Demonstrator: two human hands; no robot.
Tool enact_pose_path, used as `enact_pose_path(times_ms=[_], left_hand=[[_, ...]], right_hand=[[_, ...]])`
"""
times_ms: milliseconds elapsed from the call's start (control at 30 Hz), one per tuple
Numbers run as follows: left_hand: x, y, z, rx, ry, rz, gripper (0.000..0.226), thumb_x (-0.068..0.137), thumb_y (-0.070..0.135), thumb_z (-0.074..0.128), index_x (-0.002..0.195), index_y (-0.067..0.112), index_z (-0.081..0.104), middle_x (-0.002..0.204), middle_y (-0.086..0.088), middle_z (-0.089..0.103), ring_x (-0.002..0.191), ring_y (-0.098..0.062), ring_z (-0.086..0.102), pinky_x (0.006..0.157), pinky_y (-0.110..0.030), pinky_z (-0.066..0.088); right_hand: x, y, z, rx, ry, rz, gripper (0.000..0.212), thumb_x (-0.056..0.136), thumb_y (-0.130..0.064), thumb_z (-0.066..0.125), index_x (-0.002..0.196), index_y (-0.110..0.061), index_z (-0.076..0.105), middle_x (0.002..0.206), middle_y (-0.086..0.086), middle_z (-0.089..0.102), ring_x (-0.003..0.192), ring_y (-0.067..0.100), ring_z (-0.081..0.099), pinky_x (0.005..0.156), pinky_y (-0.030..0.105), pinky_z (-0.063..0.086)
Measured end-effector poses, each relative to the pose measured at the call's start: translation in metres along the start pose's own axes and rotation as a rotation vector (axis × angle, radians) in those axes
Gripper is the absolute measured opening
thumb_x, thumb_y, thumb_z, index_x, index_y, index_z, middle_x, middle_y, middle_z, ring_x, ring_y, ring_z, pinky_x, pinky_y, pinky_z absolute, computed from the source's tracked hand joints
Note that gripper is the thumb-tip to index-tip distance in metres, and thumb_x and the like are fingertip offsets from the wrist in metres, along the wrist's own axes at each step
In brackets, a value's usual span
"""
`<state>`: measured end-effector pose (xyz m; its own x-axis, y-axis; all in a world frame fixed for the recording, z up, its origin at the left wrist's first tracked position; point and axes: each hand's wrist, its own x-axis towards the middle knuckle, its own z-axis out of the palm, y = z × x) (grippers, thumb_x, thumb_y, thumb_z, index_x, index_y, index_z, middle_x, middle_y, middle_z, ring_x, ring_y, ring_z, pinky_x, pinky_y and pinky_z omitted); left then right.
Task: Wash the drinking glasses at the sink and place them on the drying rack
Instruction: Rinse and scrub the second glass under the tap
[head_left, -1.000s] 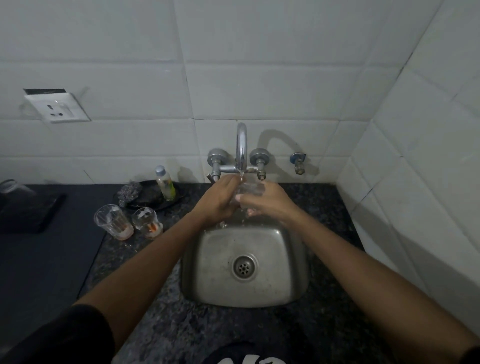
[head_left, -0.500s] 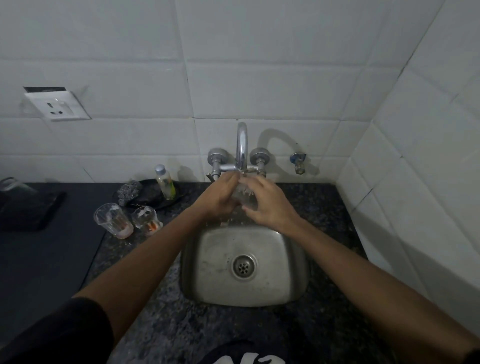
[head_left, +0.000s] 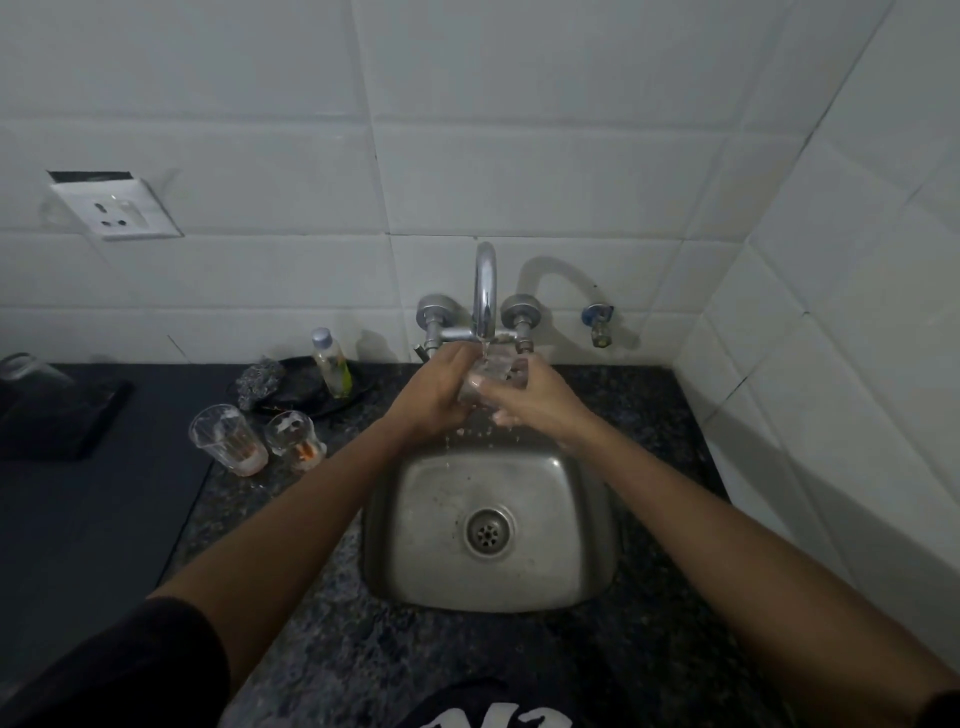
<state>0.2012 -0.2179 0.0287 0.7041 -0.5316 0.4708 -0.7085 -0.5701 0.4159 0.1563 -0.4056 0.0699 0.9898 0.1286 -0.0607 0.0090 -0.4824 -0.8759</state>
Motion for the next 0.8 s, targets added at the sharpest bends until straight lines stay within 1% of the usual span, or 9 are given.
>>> enact_pose_path(times_ms=[133,233,300,367,467,533,633,733,800], left_hand=[[0.0,0.006,0.004,-0.129,0.038,-0.11,0.057,0.078,0.007,0.081,0.13,0.003,0.056,0.121,-0.01,0.062,0.108,-0.014,0.054,0.089,-0.028,0.045],[0.005,0.01,0.001,-0.35,-0.042,-0.352,0.061,0.074,0.005,0.086,0.129,0.009,0.059,0.115,0.01,0.063,0.101,-0.001,0.06,0.09,-0.021,0.051],[0.007,0.014,-0.004,-0.635,-0.17,-0.586,0.058,0.08,0.002,0.08,0.132,0.012,0.055,0.121,0.002,0.064,0.112,-0.019,0.067,0.096,-0.034,0.058],[0.007,0.015,-0.007,-1.08,-0.259,-0.76,0.04,0.094,-0.001,0.059,0.132,0.014,0.054,0.127,-0.009,0.066,0.117,-0.034,0.067,0.099,-0.05,0.057],[0.007,0.008,-0.003,-1.531,-0.278,-0.889,0.049,0.09,0.001,0.041,0.135,0.008,0.059,0.13,-0.016,0.066,0.121,-0.037,0.064,0.106,-0.053,0.047],[0.01,0.006,0.004,-1.56,-0.211,-0.985,0.044,0.092,0.018,0.045,0.13,0.007,0.065,0.124,-0.016,0.069,0.111,-0.032,0.068,0.1,-0.048,0.051],[0.016,0.007,0.019,-1.491,-0.176,-1.061,0.029,0.1,0.033,0.051,0.1,0.015,0.074,0.091,-0.004,0.07,0.077,-0.02,0.065,0.065,-0.033,0.049],[0.017,0.005,0.03,-1.476,-0.02,-1.157,0.024,0.097,0.032,0.052,0.096,0.017,0.07,0.086,-0.001,0.069,0.077,-0.016,0.065,0.065,-0.03,0.052],[0.015,0.002,0.037,-1.544,0.084,-1.158,0.025,0.094,0.032,0.051,0.098,0.015,0.069,0.089,-0.001,0.068,0.08,-0.016,0.066,0.066,-0.029,0.054]], right_hand=[[0.001,0.001,-0.005,-0.394,0.075,-0.27,0.065,0.078,-0.03,0.087,0.135,-0.022,0.055,0.128,-0.001,0.062,0.109,0.015,0.065,0.092,0.038,0.059],[0.0,0.0,-0.009,-0.513,0.033,-0.405,0.066,0.078,-0.013,0.086,0.138,-0.022,0.059,0.134,0.001,0.055,0.117,0.018,0.059,0.1,0.038,0.054],[0.001,0.002,-0.011,-0.528,0.01,-0.45,0.065,0.078,-0.005,0.084,0.136,-0.021,0.061,0.134,0.001,0.054,0.12,0.018,0.055,0.102,0.038,0.053],[0.002,0.004,-0.013,-0.569,-0.03,-0.471,0.067,0.076,0.001,0.081,0.135,-0.022,0.061,0.136,0.0,0.051,0.125,0.02,0.05,0.101,0.04,0.053],[0.001,0.005,-0.016,-0.695,-0.064,-0.512,0.071,0.074,0.008,0.078,0.136,-0.023,0.06,0.147,0.001,0.045,0.136,0.022,0.041,0.101,0.042,0.054],[0.0,0.003,-0.017,-0.76,-0.089,-0.595,0.069,0.073,0.011,0.075,0.133,-0.02,0.061,0.149,0.003,0.045,0.138,0.024,0.039,0.1,0.043,0.054],[0.0,0.004,-0.017,-0.844,-0.144,-0.781,0.07,0.069,0.016,0.072,0.131,-0.014,0.064,0.148,0.011,0.05,0.138,0.03,0.041,0.103,0.046,0.05],[0.004,0.009,-0.017,-0.9,-0.053,-0.834,0.073,0.076,0.013,0.073,0.143,-0.011,0.058,0.149,0.016,0.05,0.14,0.033,0.043,0.11,0.042,0.045],[0.004,0.013,-0.018,-0.901,0.014,-0.884,0.06,0.087,0.001,0.073,0.145,-0.006,0.055,0.147,0.017,0.053,0.14,0.033,0.046,0.116,0.04,0.04]])
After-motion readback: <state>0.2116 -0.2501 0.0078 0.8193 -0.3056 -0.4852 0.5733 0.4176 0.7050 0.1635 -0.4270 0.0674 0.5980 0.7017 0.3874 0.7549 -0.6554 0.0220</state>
